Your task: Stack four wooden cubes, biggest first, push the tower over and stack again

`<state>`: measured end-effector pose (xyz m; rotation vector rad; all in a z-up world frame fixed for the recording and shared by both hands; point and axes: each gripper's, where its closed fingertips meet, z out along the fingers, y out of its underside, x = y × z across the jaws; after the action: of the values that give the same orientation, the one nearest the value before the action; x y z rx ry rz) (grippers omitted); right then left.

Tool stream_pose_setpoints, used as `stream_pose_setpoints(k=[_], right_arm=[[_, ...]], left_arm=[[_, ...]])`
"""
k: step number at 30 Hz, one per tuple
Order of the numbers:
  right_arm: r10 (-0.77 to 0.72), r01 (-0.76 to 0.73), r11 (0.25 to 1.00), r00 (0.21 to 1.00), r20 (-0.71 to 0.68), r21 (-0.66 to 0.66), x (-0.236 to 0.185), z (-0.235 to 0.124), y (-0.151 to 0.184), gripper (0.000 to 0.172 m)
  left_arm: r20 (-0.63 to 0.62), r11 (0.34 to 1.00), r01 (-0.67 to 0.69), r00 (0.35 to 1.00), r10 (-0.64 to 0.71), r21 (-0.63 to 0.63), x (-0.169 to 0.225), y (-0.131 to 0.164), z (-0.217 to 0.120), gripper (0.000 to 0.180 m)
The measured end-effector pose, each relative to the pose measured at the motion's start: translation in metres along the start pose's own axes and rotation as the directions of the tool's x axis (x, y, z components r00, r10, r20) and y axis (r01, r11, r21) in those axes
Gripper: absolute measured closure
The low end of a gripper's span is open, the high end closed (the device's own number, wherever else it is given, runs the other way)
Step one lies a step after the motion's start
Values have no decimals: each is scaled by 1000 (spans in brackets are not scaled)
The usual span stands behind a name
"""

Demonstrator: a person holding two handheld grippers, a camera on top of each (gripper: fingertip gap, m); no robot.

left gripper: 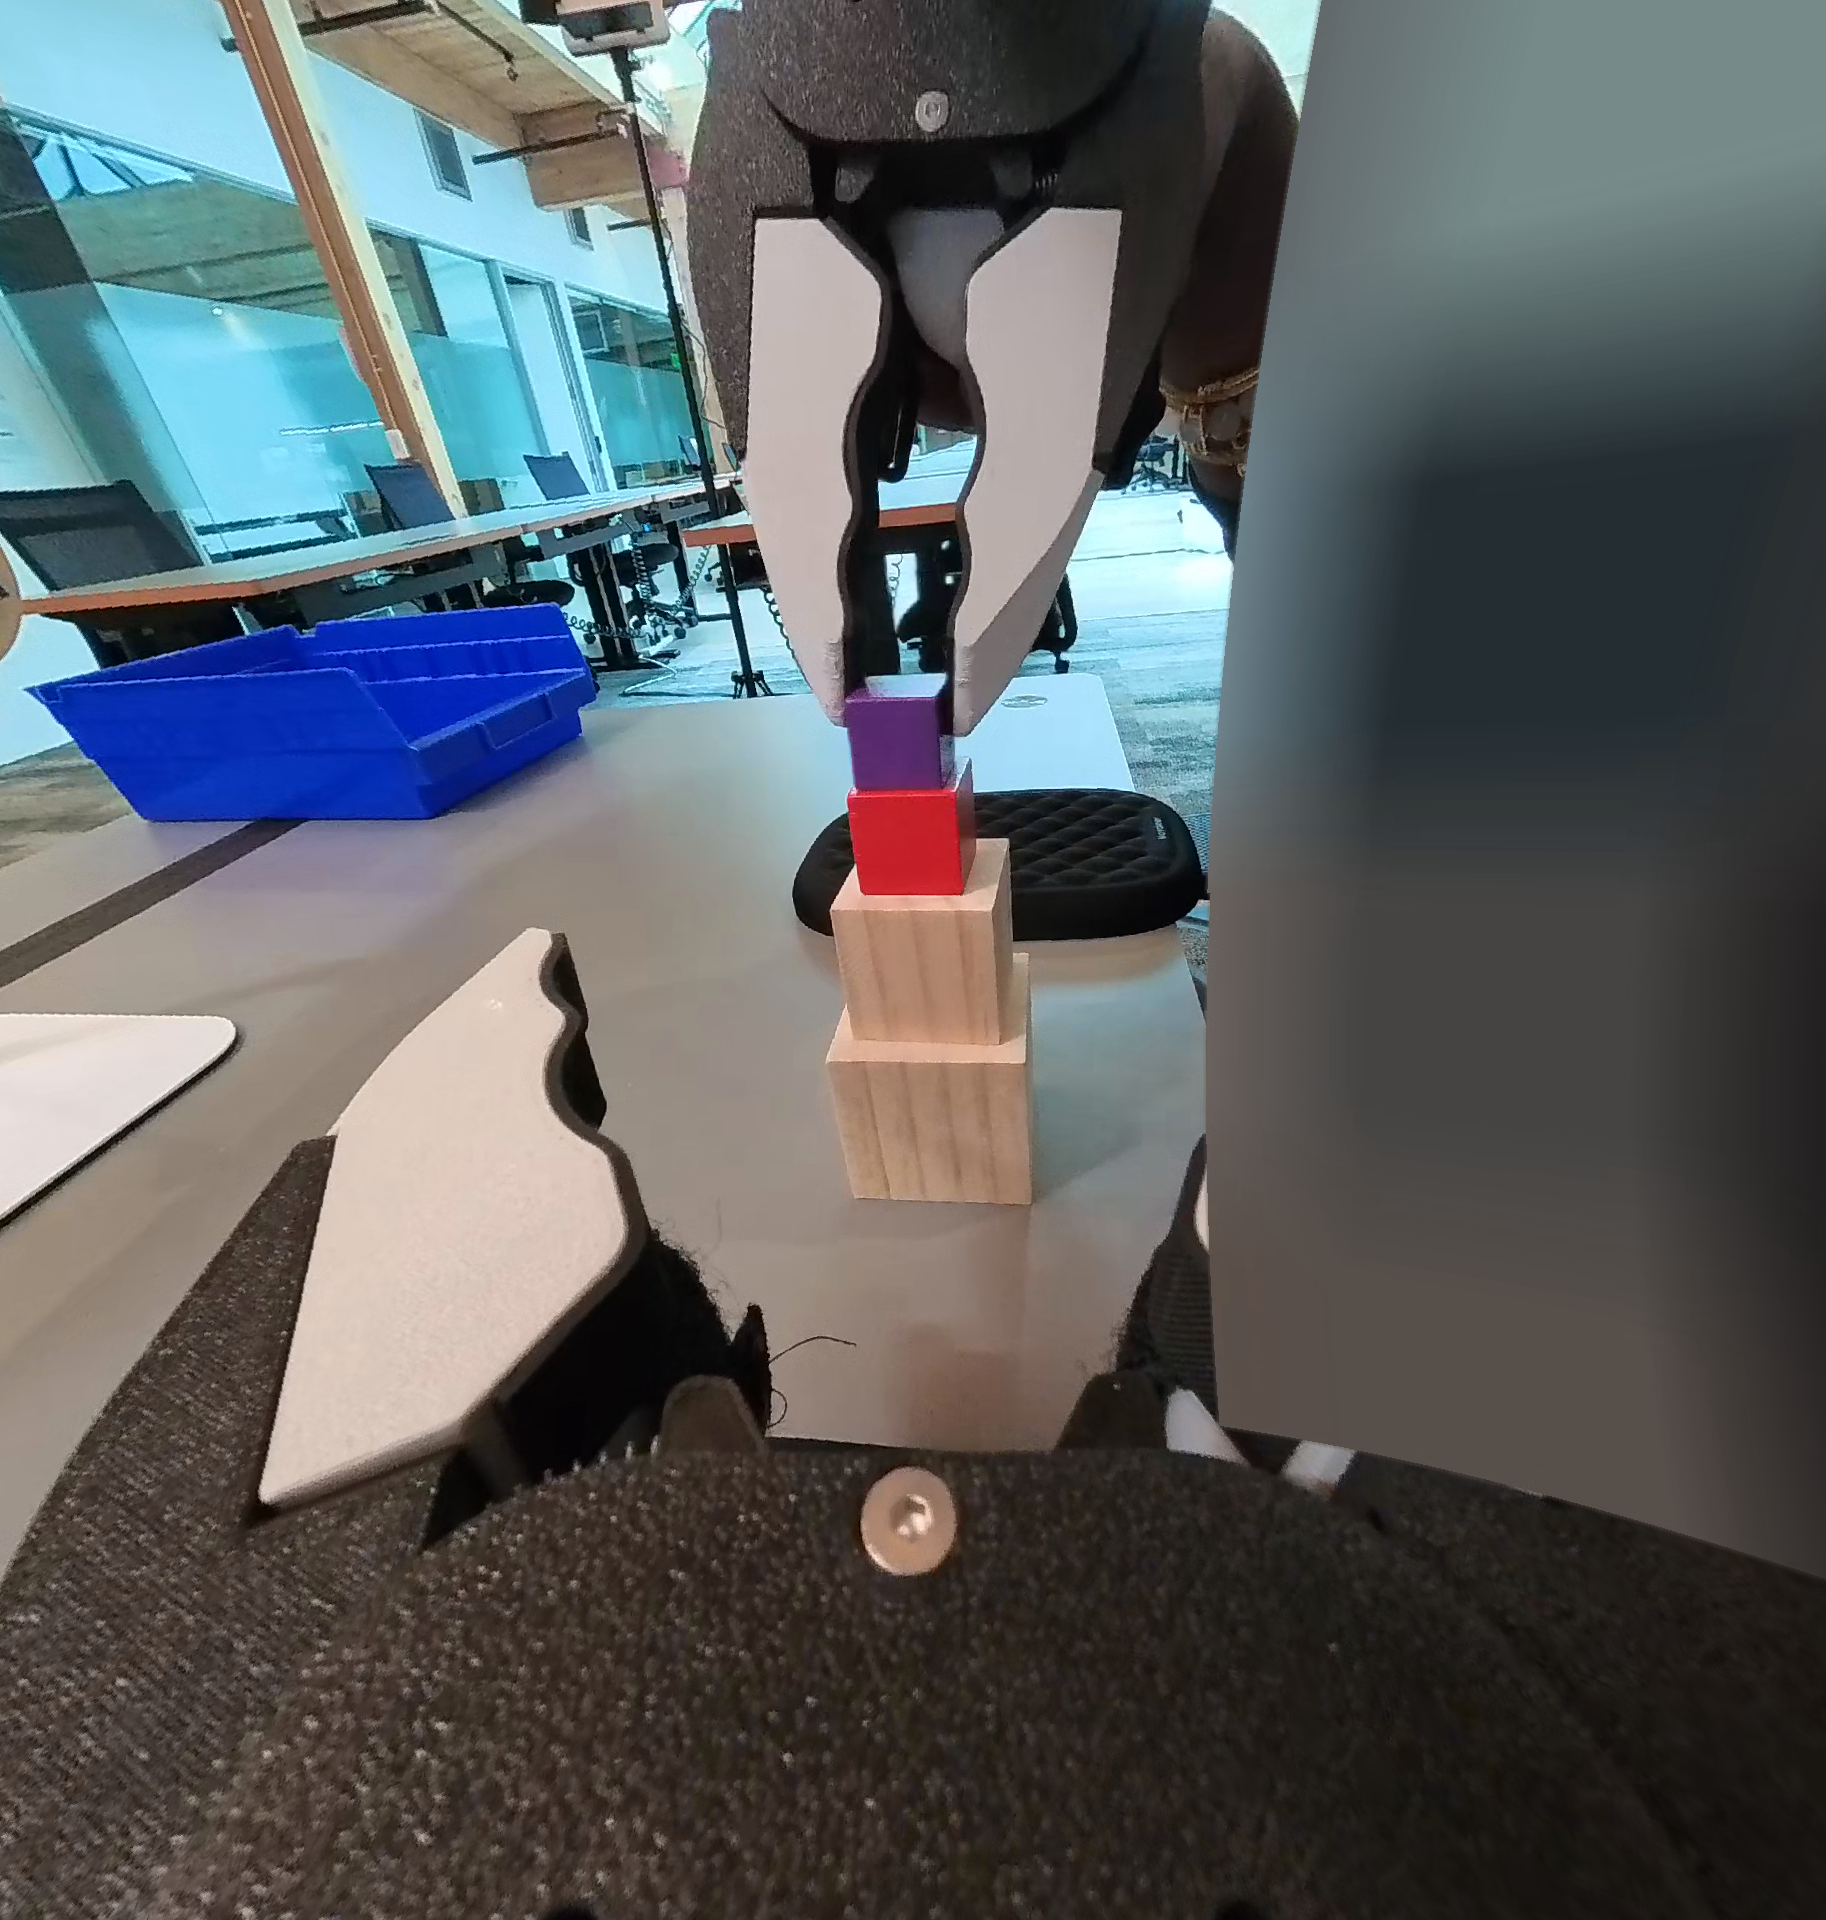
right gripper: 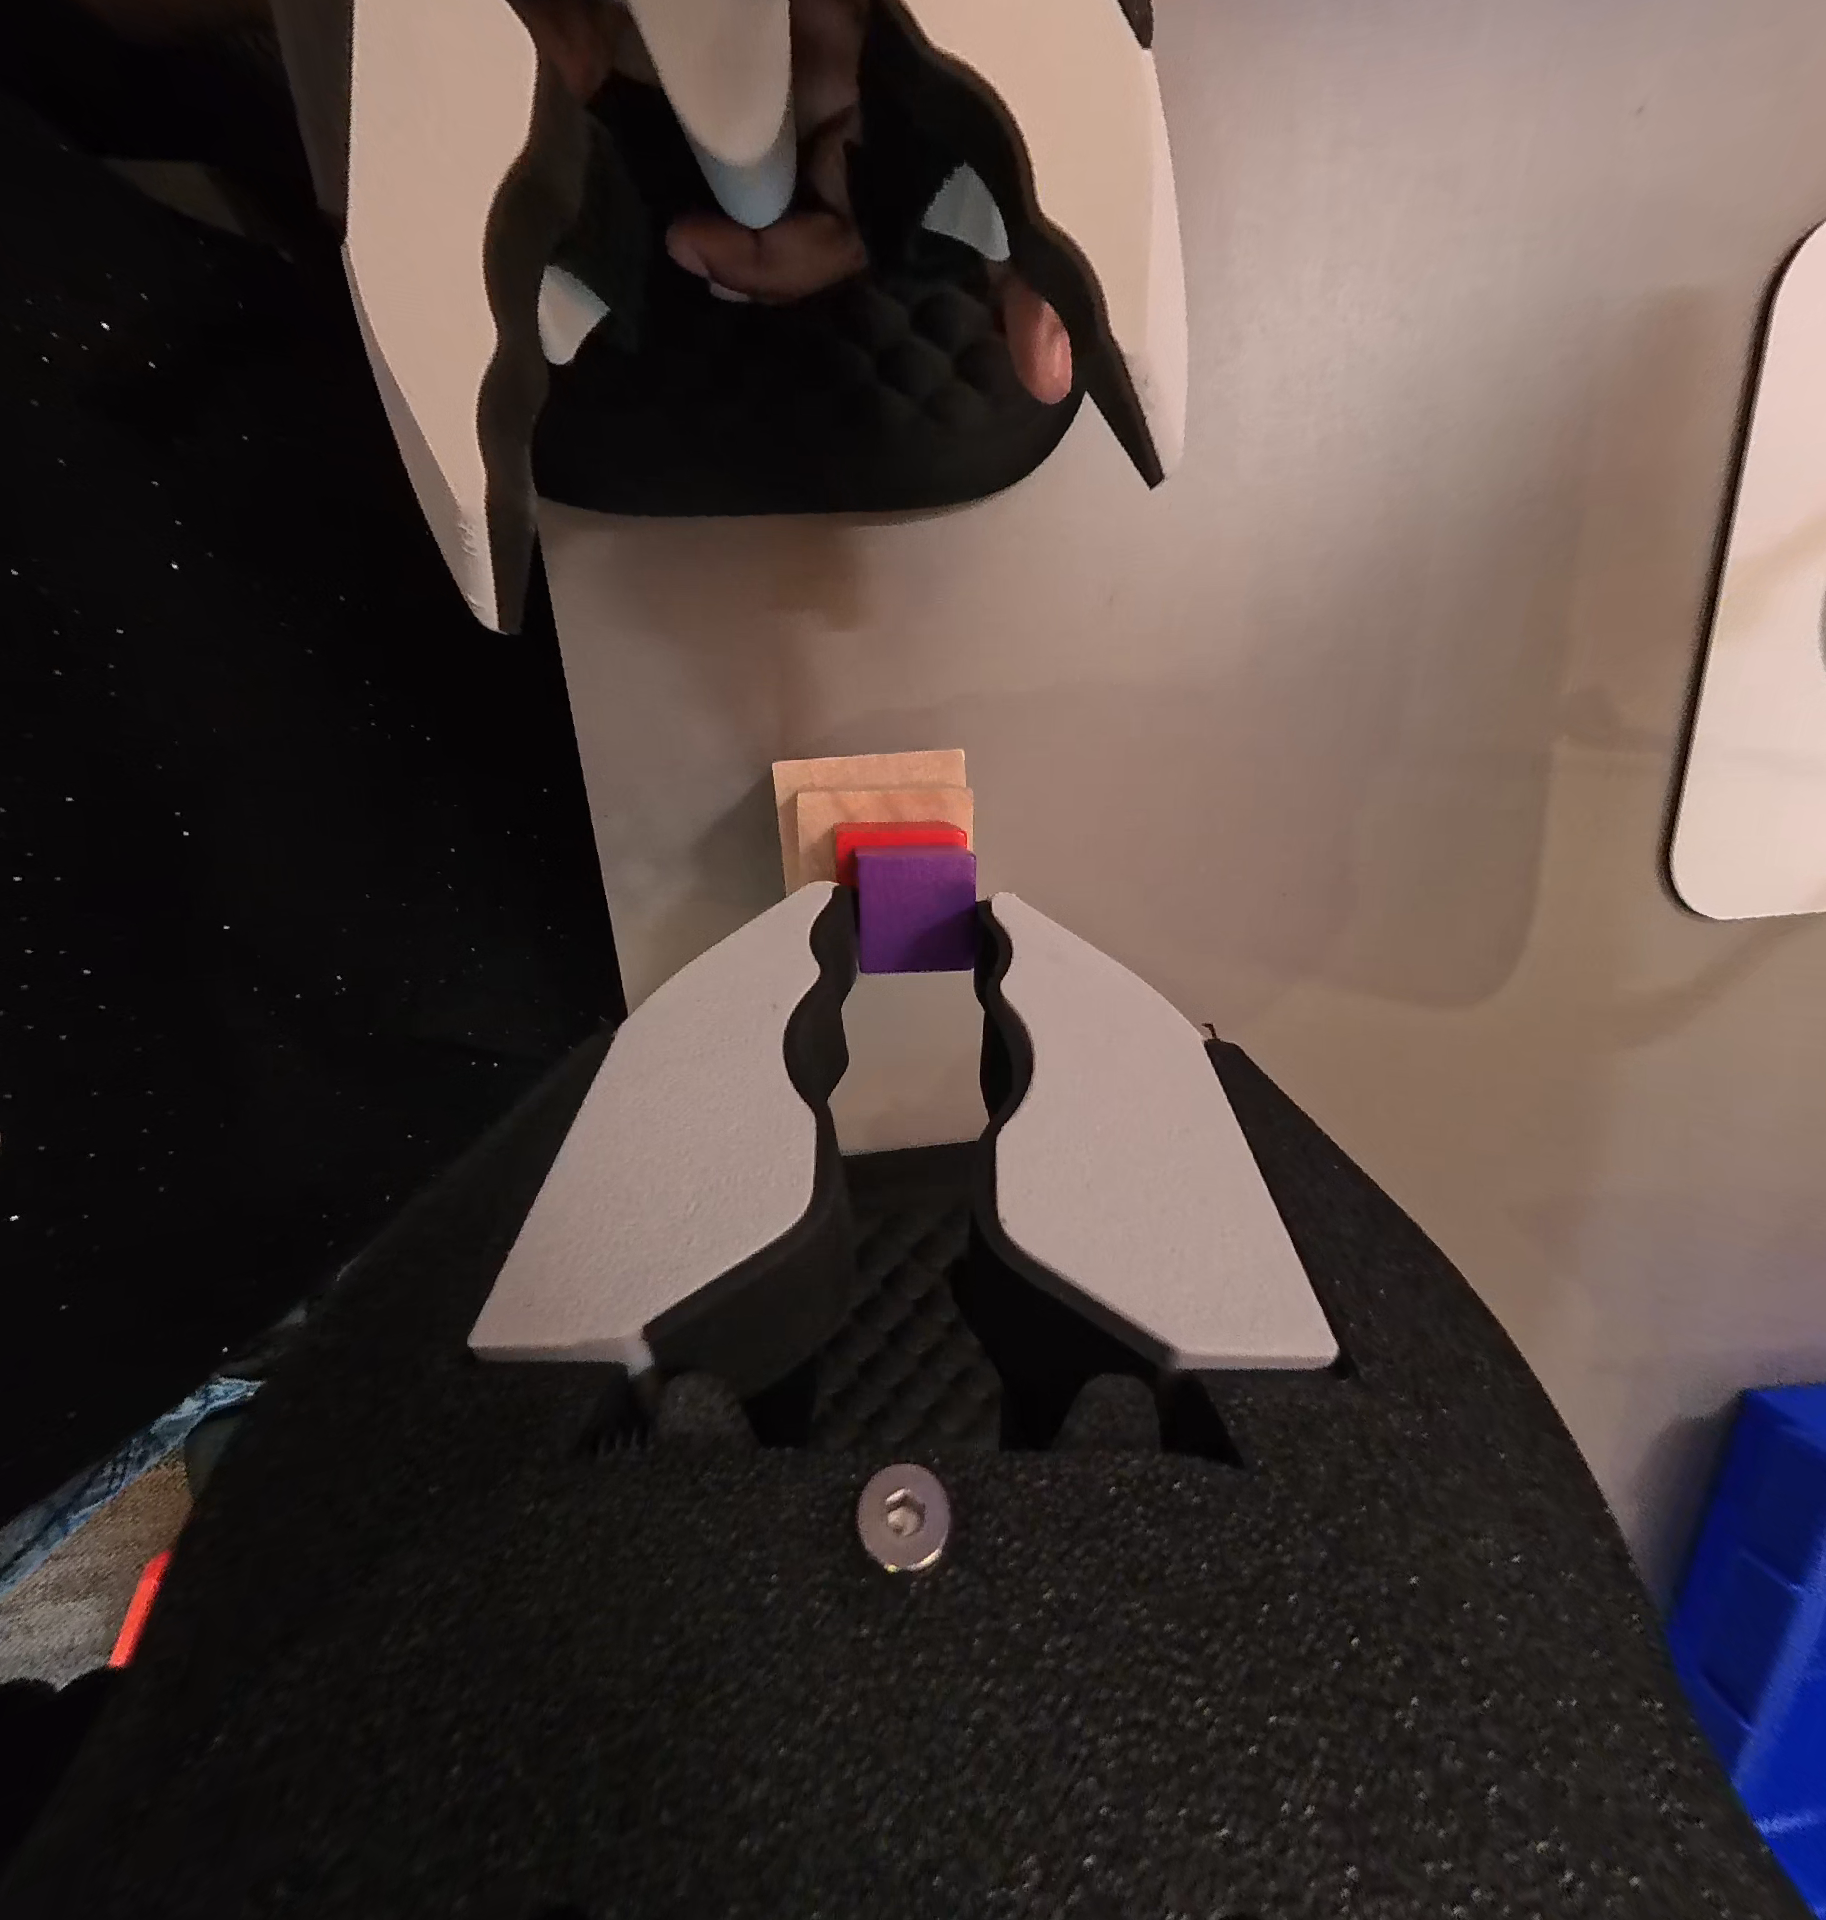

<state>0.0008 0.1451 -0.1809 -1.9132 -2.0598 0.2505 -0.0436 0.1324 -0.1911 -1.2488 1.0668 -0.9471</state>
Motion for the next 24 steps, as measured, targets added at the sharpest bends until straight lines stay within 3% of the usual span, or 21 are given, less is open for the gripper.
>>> stream_pose_setpoints(k=[5, 9, 13, 17, 20, 24], right_arm=[[3, -3, 1000, 1000, -3, -6, 0, 0, 1, 146], [19, -18, 999, 1000, -19, 26, 0, -2, 0, 126], [60, -44, 977, 996, -69, 207, 7, -14, -6, 97], [157, -78, 878, 979, -130, 472, 16, -25, -1, 65], [195, -32, 791, 960, -202, 612, 19, -22, 12, 28], [179, 62, 688, 951, -251, 723, 9, -8, 27, 28]], left_arm=[[1, 1000, -2, 1000, 2, -1, 0, 0, 0, 62], [1, 1000, -4, 1000, 4, -1, 0, 0, 0, 62], [3, 1000, -5, 1000, 5, 0, 0, 0, 0, 62], [6, 1000, 5, 1000, -5, 2, -1, 0, 0, 63], [13, 1000, 4, 1000, -4, 3, -2, 0, 0, 63], [21, 1000, 7, 1000, -7, -7, -3, 1, 0, 64]])
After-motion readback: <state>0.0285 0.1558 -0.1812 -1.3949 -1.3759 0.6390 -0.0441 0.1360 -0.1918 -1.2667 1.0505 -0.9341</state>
